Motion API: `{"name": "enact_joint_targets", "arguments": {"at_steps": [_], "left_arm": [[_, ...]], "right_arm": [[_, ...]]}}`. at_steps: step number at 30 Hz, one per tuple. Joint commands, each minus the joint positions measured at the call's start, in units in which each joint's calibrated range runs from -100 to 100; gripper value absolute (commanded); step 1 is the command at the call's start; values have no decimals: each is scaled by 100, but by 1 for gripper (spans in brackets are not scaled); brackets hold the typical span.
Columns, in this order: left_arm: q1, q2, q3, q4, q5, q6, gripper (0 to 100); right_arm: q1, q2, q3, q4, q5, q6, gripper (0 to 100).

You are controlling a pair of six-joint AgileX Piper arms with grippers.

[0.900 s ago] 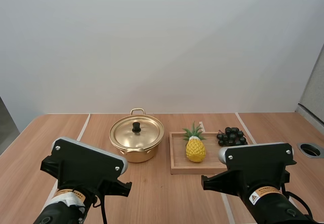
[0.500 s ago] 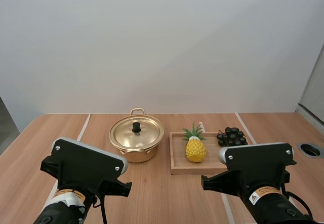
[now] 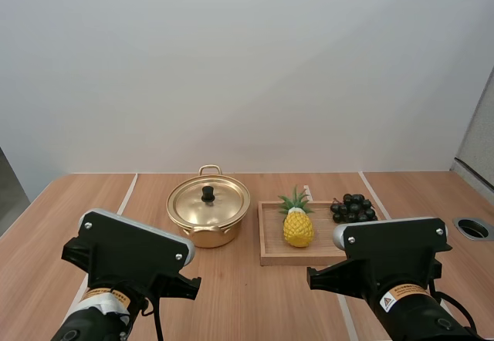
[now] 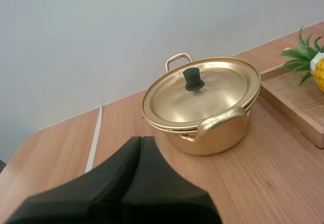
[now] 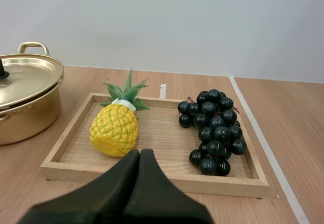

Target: Open the pot, put the grape inside, and close it

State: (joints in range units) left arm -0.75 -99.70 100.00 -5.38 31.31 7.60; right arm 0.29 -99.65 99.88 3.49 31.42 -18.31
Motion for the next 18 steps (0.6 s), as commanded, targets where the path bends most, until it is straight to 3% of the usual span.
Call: {"name": "enact_joint_targets", "arguments": {"at_steps": [1,5,13,18], "left_arm": [[2,-30,0,-40,-4,-4,0],[2,-30,0,-42,-856,-4,0],[2,-30,0,-42,-3597,-4,0],[2,-30,0,-42,-4066,-4,0]], "right_arm": [[-23,-35,12,-2,-28,-39,0],[-23,-35,12,-2,-654,-39,0],[-23,-35,12,-2,-3957,-39,0],[-23,-35,12,35,-4527,-39,0]]}}
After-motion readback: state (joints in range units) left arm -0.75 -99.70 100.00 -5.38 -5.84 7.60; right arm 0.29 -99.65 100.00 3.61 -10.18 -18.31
